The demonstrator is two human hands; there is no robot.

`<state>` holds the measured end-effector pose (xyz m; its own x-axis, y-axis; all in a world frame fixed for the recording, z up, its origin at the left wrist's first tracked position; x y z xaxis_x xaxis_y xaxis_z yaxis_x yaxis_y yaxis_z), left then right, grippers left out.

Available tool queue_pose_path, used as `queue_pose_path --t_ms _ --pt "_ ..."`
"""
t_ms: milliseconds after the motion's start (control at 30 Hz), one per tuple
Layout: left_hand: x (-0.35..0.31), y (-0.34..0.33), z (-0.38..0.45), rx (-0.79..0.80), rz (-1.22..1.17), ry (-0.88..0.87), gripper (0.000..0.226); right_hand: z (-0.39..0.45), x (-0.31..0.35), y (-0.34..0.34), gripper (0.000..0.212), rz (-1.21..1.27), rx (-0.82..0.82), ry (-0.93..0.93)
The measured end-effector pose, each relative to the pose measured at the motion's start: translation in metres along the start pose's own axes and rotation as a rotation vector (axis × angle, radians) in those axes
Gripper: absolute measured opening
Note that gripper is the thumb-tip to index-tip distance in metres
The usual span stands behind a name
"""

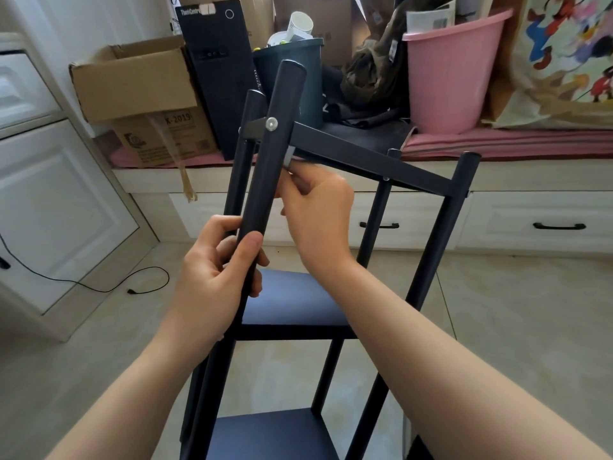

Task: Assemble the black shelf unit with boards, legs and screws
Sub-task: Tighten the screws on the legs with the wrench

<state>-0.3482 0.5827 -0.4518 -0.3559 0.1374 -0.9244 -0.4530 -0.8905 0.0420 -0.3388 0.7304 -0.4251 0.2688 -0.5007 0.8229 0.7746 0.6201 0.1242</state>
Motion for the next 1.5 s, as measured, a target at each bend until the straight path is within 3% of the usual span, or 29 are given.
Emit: queue_pose_path --t_ms 300,833,1233,1500 --pt "-0.002 0.004 0.000 0.042 -0.026 0.017 0.011 0.005 -0.009 -0.014 0.015 0.070 -0.061 0.004" --pt "0.001 0.024 0.004 -0.019 -0.046 0.074 0.028 0.000 0.000 0.000 0.019 -0.049 0.126 0.018" --pt "0.000 0.026 0.000 0.003 -0.042 0.077 0.023 -0.009 0.006 -0.004 0.025 0.015 0.112 -0.036" --pt "0.002 0.031 0.002 -0.014 -0.009 0.069 0.006 -0.011 0.009 -0.002 0.022 0.004 0.074 -0.009"
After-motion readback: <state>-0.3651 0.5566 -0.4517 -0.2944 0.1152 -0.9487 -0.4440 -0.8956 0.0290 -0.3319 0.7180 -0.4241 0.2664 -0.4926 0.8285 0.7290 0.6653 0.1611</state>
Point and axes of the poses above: each hand's wrist, its own z-axis towards the middle knuckle, its own y-axis out of the back of the hand, x = y × z, the point moved 3 cm from there along z, towards the middle knuckle, and after that the axes turned 9 degrees about -z, right-handed, at the moved point
